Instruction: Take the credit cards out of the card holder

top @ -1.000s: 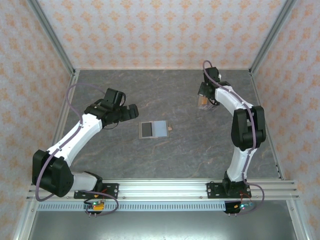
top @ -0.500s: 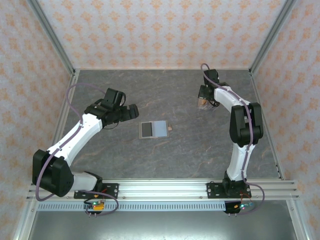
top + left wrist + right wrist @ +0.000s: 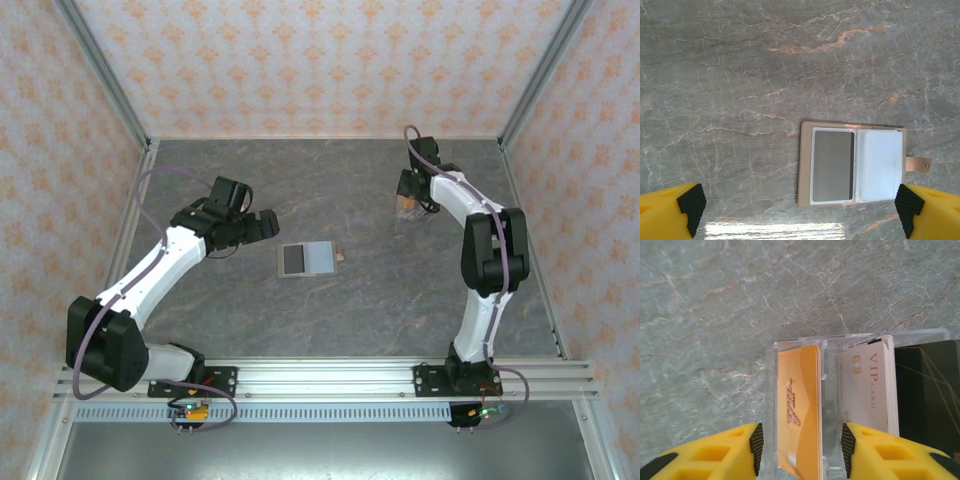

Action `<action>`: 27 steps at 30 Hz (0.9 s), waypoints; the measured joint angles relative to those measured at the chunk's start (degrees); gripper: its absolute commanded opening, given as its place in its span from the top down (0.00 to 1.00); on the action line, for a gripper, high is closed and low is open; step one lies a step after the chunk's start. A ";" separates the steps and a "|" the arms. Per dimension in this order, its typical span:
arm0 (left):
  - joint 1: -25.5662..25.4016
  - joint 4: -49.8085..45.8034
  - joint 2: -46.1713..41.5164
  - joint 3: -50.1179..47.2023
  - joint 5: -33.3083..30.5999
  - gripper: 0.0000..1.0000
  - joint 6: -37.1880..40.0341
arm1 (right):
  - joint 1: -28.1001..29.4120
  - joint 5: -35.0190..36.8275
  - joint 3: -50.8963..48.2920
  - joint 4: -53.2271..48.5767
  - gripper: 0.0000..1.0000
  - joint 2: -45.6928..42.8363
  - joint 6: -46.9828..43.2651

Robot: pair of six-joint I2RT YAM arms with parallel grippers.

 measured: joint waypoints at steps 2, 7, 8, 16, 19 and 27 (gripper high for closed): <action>0.00 -0.04 0.26 0.00 -0.02 0.00 -0.02 | 0.00 -1.33 -0.07 -0.52 0.43 -2.36 0.81; 0.11 -0.04 0.48 0.00 -0.35 0.00 -0.57 | 0.55 -6.91 -2.91 -0.66 0.40 -11.15 3.63; 0.11 -0.04 0.74 0.00 -0.44 0.00 -0.79 | 1.22 -7.65 -3.56 -0.83 0.40 -12.55 4.02; 0.70 -0.04 3.06 -0.15 -1.25 0.00 -3.10 | 19.82 -12.35 -6.21 -1.44 0.43 -14.51 7.43; 1.16 0.00 3.06 -0.59 -1.90 0.00 -3.98 | 25.46 -14.71 -6.58 -0.90 0.47 -12.46 10.36; 1.49 0.00 3.06 -4.07 -2.21 0.00 -5.66 | 33.79 -16.79 -6.10 1.99 0.61 -1.92 15.98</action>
